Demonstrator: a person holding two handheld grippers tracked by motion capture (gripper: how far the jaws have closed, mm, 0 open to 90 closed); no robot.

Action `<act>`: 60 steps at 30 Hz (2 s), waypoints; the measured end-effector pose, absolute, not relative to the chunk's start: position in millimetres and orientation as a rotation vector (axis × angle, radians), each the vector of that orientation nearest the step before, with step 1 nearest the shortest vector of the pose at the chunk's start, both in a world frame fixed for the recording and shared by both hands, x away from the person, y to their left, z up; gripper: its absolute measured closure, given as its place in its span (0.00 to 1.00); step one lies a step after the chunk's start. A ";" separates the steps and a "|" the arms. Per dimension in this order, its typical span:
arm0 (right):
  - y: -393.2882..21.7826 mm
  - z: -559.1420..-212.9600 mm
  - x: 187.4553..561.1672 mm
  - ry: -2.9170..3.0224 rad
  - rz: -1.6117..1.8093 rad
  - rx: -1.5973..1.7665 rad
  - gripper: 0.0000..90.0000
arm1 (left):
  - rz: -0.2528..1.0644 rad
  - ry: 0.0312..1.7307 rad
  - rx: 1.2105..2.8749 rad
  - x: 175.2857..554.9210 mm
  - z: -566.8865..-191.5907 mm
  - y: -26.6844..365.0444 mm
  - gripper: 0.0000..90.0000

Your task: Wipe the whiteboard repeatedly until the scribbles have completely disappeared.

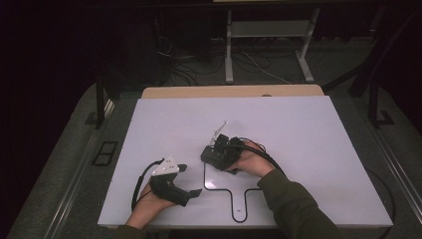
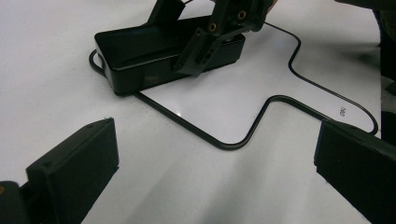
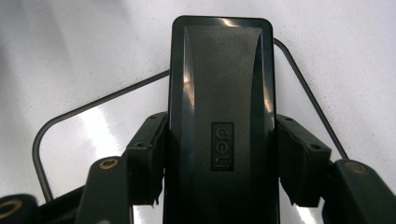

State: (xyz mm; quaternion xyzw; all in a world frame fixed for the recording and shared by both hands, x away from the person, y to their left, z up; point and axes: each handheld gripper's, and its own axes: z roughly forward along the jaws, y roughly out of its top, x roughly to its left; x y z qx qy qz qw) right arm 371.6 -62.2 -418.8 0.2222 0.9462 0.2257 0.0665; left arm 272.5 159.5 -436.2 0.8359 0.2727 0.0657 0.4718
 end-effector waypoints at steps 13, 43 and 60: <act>-84.5 -419.1 395.3 2.785 0.650 0.816 0.43 | 0.159 0.672 2.036 272.1 -436.4 159.6 0.00; -119.9 -418.9 397.5 2.762 0.620 0.875 0.43 | 0.160 0.674 2.034 272.1 -436.5 158.7 0.00; -105.9 -418.3 361.4 2.851 0.647 0.715 0.43 | 0.165 0.667 2.046 272.5 -436.1 159.4 0.00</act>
